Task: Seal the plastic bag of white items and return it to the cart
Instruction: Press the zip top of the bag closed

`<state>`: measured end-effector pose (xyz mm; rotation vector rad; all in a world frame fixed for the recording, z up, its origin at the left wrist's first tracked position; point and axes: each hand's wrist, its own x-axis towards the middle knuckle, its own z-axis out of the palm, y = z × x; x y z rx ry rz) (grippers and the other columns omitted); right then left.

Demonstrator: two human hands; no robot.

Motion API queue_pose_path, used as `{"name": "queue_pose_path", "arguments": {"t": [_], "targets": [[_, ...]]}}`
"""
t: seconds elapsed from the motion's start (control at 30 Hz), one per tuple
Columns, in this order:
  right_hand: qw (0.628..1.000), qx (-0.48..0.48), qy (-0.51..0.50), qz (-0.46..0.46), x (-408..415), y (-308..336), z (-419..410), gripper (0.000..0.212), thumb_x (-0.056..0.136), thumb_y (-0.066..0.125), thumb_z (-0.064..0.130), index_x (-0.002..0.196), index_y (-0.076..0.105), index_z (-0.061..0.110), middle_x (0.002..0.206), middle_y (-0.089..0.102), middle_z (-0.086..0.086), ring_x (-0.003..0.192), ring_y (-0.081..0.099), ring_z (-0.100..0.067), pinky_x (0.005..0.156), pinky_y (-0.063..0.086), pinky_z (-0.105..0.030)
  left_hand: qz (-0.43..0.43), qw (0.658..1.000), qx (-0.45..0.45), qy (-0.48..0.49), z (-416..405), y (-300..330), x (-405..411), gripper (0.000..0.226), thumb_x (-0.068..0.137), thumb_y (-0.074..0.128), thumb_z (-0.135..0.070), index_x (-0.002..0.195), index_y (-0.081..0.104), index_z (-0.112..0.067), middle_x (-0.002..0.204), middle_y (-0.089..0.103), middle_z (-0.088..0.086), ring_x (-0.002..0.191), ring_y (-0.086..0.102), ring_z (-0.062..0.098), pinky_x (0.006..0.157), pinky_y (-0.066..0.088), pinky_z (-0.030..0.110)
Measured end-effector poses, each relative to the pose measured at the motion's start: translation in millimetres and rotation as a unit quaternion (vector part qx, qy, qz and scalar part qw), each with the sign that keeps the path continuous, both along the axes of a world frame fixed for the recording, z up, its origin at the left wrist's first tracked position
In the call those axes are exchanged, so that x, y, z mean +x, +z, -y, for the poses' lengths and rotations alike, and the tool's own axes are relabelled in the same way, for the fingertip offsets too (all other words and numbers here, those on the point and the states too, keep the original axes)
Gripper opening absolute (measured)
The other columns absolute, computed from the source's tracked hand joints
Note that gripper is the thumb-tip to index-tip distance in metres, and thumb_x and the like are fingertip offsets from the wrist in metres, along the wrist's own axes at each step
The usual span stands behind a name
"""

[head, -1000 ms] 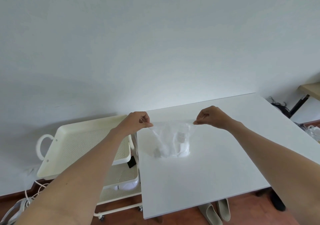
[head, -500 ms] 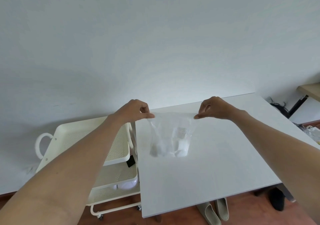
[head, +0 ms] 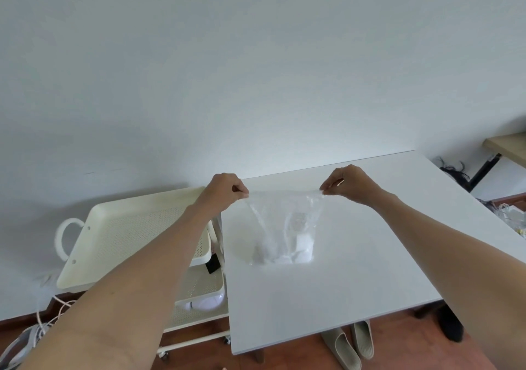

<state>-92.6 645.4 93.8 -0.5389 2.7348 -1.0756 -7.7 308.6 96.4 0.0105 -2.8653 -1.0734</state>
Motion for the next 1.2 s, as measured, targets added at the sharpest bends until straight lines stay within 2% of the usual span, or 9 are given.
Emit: {"name": "queue_pose_path", "arguments": {"t": [0.13, 0.27, 0.4, 0.47, 0.63, 0.77, 0.93, 1.03, 1.2], "targets": [[0.997, -0.066, -0.039, -0.009, -0.1, -0.1, -4.1, 0.012, 0.077, 0.088, 0.01, 0.086, 0.082, 0.014, 0.087, 0.079, 0.005, 0.081, 0.073, -0.006, 0.074, 0.051, -0.016, -0.043, 0.995, 0.085, 0.039, 1.8, 5.6, -1.4, 0.008, 0.077, 0.082, -0.009, 0.081, 0.076, -0.007, 0.085, 0.076, -0.001, 0.083, 0.072, 0.012, 0.082, 0.056, 0.024], [0.996, -0.076, -0.046, -0.02, -0.7, -3.0, -0.8, 0.011, 0.08, 0.085, 0.008, 0.088, 0.081, 0.014, 0.089, 0.078, 0.005, 0.084, 0.073, -0.007, 0.077, 0.056, -0.023, -0.039, 0.991, 0.122, 0.049, 1.5, 3.9, 0.0, 0.009, 0.076, 0.082, -0.007, 0.082, 0.075, -0.005, 0.085, 0.076, 0.001, 0.083, 0.072, 0.011, 0.085, 0.057, 0.026], [0.999, 0.013, 0.011, -0.044, -1.7, -5.9, 5.1, 0.018, 0.092, 0.072, 0.007, 0.097, 0.084, 0.019, 0.097, 0.065, 0.004, 0.083, 0.062, -0.005, 0.073, 0.043, -0.008, 0.03, 0.997, 0.07, 0.014, 1.6, 2.6, 0.2, 0.008, 0.077, 0.08, -0.011, 0.084, 0.077, -0.01, 0.088, 0.076, 0.0, 0.087, 0.071, 0.015, 0.086, 0.057, 0.032], [0.998, 0.045, 0.025, -0.034, -0.2, -8.7, 8.2, 0.022, 0.095, 0.067, 0.005, 0.101, 0.083, 0.018, 0.102, 0.063, 0.0, 0.085, 0.059, -0.007, 0.074, 0.04, -0.007, 0.049, 0.998, 0.032, -0.003, -1.1, 0.2, 0.8, 0.006, 0.08, 0.077, -0.011, 0.087, 0.078, -0.012, 0.092, 0.076, 0.001, 0.09, 0.071, 0.017, 0.089, 0.056, 0.034], [0.998, 0.053, 0.031, -0.001, 2.4, -9.9, 13.9, 0.016, 0.093, 0.071, 0.014, 0.104, 0.082, 0.018, 0.109, 0.06, -0.003, 0.092, 0.063, -0.014, 0.084, 0.046, -0.021, 0.08, 0.996, 0.012, -0.029, -9.7, -6.1, 0.8, 0.016, 0.083, 0.077, -0.019, 0.097, 0.077, -0.014, 0.101, 0.074, 0.003, 0.096, 0.068, 0.02, 0.086, 0.05, 0.024], [0.997, 0.056, 0.048, 0.022, 3.9, -10.5, 16.0, 0.012, 0.087, 0.081, 0.025, 0.098, 0.083, 0.02, 0.109, 0.063, 0.004, 0.098, 0.063, -0.018, 0.091, 0.051, -0.03, 0.106, 0.993, 0.001, -0.058, -15.0, -9.3, -1.6, 0.014, 0.082, 0.078, -0.026, 0.094, 0.077, -0.017, 0.103, 0.073, 0.003, 0.098, 0.067, 0.016, 0.092, 0.05, 0.033], [0.996, 0.052, 0.064, 0.043, 3.0, -13.4, 18.6, 0.017, 0.084, 0.083, 0.034, 0.096, 0.083, 0.022, 0.106, 0.074, 0.015, 0.104, 0.064, -0.011, 0.095, 0.048, -0.027, 0.147, 0.985, 0.011, -0.089, -15.5, -12.2, -0.7, 0.013, 0.076, 0.081, -0.036, 0.083, 0.076, -0.027, 0.088, 0.074, -0.009, 0.09, 0.068, 0.01, 0.082, 0.049, 0.025], [0.997, 0.03, 0.062, 0.036, 1.0, -12.8, 16.9, 0.014, 0.084, 0.083, 0.033, 0.095, 0.084, 0.024, 0.102, 0.077, 0.015, 0.106, 0.066, -0.01, 0.097, 0.049, -0.028, 0.103, 0.991, 0.005, -0.084, -13.5, -13.6, -1.6, 0.01, 0.082, 0.078, -0.027, 0.089, 0.079, -0.02, 0.087, 0.075, -0.012, 0.091, 0.068, 0.015, 0.083, 0.049, 0.024], [0.999, -0.016, 0.041, 0.02, -2.9, -3.9, 15.8, 0.013, 0.084, 0.083, 0.034, 0.094, 0.084, 0.026, 0.094, 0.078, 0.017, 0.094, 0.066, 0.009, 0.085, 0.046, -0.016, -0.042, 0.998, 0.024, -0.028, -17.7, -3.5, -5.5, 0.007, 0.086, 0.073, -0.014, 0.09, 0.078, -0.01, 0.095, 0.073, -0.002, 0.085, 0.064, 0.016, 0.082, 0.05, 0.03]]}}
